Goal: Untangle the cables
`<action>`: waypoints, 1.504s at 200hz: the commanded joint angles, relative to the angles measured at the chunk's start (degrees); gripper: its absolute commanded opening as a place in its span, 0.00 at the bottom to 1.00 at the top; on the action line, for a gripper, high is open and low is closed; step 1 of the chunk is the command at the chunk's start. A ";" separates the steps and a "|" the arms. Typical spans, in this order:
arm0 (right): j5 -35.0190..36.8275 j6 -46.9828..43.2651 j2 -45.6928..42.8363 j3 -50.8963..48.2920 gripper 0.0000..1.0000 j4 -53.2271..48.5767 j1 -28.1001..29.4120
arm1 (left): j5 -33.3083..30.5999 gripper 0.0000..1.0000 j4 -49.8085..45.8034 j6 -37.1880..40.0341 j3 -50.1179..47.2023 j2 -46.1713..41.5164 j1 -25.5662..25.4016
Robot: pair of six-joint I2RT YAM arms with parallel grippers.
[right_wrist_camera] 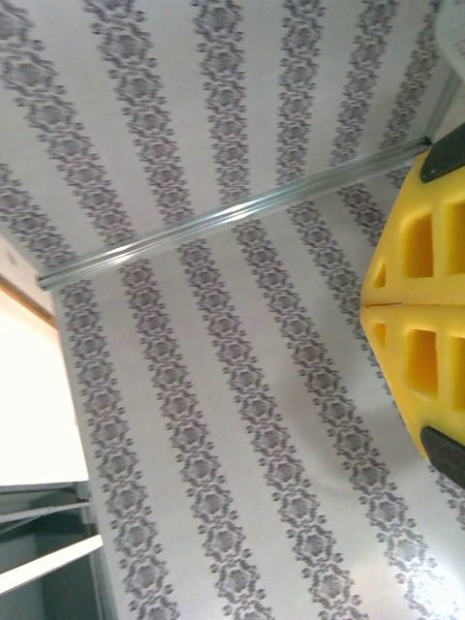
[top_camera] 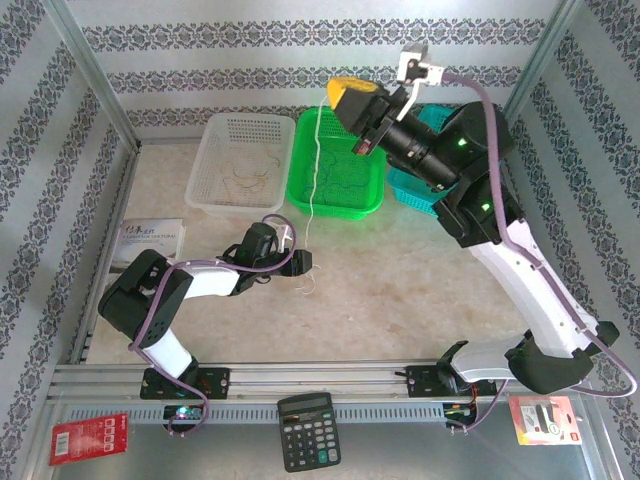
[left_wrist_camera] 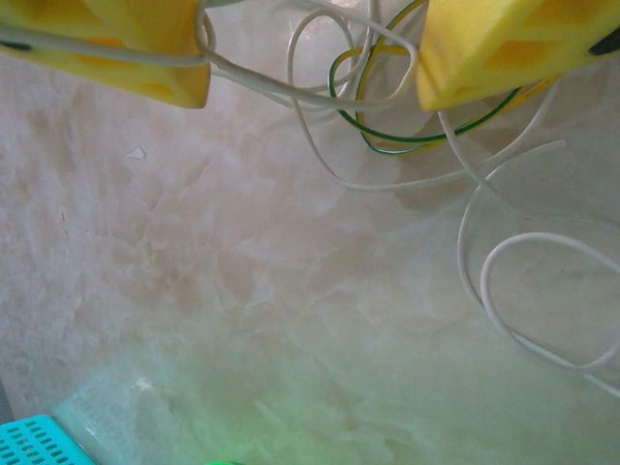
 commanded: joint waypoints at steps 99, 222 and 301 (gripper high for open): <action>1.89 -0.71 4.20 22.31 0.00 -2.34 -9.77 | -0.33 0.70 1.87 0.93 -3.21 0.09 -0.95; 4.27 -3.84 9.68 41.17 0.00 -6.43 -17.65 | -0.21 0.86 1.50 0.99 -3.57 -0.08 -0.91; -1.11 0.92 5.92 30.83 0.00 -4.01 -17.67 | 2.62 0.95 -1.84 0.40 -1.99 -10.01 -0.99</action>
